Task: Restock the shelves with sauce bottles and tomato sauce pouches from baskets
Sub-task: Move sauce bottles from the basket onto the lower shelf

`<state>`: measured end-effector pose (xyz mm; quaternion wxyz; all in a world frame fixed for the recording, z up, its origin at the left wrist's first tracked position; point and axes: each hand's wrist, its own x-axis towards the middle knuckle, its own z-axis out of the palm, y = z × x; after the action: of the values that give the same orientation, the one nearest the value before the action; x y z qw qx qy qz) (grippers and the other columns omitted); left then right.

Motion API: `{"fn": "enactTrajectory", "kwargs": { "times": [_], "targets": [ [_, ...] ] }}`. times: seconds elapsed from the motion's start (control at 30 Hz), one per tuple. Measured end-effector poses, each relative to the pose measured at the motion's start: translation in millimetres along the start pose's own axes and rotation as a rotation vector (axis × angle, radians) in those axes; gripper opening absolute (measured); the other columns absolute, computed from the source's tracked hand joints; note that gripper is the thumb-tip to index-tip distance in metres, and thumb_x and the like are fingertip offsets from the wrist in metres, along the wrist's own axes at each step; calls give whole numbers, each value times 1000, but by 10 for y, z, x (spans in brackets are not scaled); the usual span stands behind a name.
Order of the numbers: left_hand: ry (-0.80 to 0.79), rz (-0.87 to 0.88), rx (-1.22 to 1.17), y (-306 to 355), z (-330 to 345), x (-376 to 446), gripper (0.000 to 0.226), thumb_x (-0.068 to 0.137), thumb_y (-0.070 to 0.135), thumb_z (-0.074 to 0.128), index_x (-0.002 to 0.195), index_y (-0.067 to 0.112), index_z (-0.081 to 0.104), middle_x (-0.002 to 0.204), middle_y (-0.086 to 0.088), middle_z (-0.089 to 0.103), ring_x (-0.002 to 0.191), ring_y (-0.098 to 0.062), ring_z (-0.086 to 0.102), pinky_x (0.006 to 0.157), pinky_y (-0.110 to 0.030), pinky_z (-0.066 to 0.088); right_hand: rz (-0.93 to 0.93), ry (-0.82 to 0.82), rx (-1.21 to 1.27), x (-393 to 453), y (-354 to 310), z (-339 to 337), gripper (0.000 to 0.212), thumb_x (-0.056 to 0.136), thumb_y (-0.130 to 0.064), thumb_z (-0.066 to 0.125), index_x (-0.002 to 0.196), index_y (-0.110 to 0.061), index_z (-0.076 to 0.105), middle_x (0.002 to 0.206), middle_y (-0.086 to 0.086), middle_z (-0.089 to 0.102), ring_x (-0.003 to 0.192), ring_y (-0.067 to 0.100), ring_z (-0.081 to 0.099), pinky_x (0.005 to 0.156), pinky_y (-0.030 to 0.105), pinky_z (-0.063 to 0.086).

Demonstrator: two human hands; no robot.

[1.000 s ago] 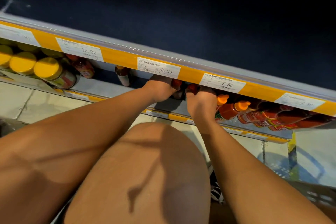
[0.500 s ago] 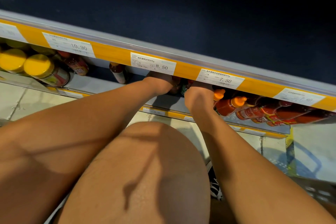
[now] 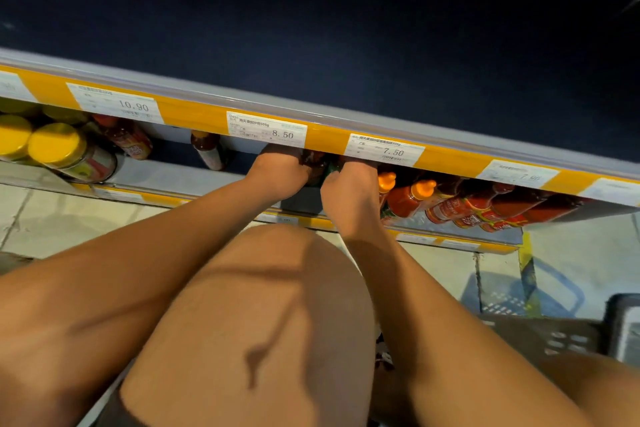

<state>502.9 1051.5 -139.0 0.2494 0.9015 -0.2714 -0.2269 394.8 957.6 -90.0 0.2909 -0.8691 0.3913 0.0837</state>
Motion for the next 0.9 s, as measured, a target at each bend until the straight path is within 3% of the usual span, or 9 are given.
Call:
{"fn": "enactTrajectory", "kwargs": {
  "times": [0.07,0.13,0.23,0.33,0.4,0.5,0.67,0.9],
  "targets": [
    [-12,-28,-34,8,-38,-153,13,92,23,64,92,11,68,88,-10,69,82,-30,65,65,-34,47,-80,226,100,-186,116,43,15,99,-10,57,114,-13,62,105,0,57,97,18,59,81,35,55],
    [-76,18,-44,28,-64,-271,13,93,22,61,92,12,69,83,-6,69,80,-27,66,69,-41,55,-111,261,126,-329,272,61,19,97,-8,52,106,-21,64,104,-4,62,90,17,58,72,34,51],
    [-132,128,-57,158,-74,-382,15,95,21,63,109,18,69,90,1,71,83,-18,68,80,-46,59,65,376,300,-416,511,-43,23,94,-12,45,75,-17,59,73,-1,61,70,23,58,55,31,41],
    [-145,201,-13,397,-23,-433,37,97,23,70,133,20,64,118,-1,71,102,-17,66,90,-36,56,367,579,659,-395,765,-201,17,91,-10,52,78,-18,58,75,1,62,76,27,62,59,34,48],
    [-146,264,24,592,41,-429,49,97,25,70,145,20,57,138,-2,64,118,-20,63,97,-33,51,442,576,762,-365,872,-290,9,89,-16,60,93,-24,58,86,-1,65,85,26,65,73,44,58],
    [-179,270,25,826,179,-327,56,98,28,70,150,21,52,144,-2,61,119,-22,62,100,-37,51,382,501,621,-243,992,-337,35,90,-27,68,123,-23,56,112,4,64,98,25,66,84,45,60],
    [-245,278,113,989,407,-144,35,97,36,68,131,27,62,123,1,69,111,-21,63,95,-41,53,268,454,426,-60,1169,-274,6,96,-21,63,101,-18,64,115,5,52,85,21,55,76,32,42],
    [-184,298,79,929,548,-76,39,96,44,69,129,24,64,121,1,69,108,-21,63,87,-34,49,186,530,362,46,1384,-191,12,93,-27,75,93,-19,66,110,-1,55,81,12,51,73,27,39]
  ]
}}
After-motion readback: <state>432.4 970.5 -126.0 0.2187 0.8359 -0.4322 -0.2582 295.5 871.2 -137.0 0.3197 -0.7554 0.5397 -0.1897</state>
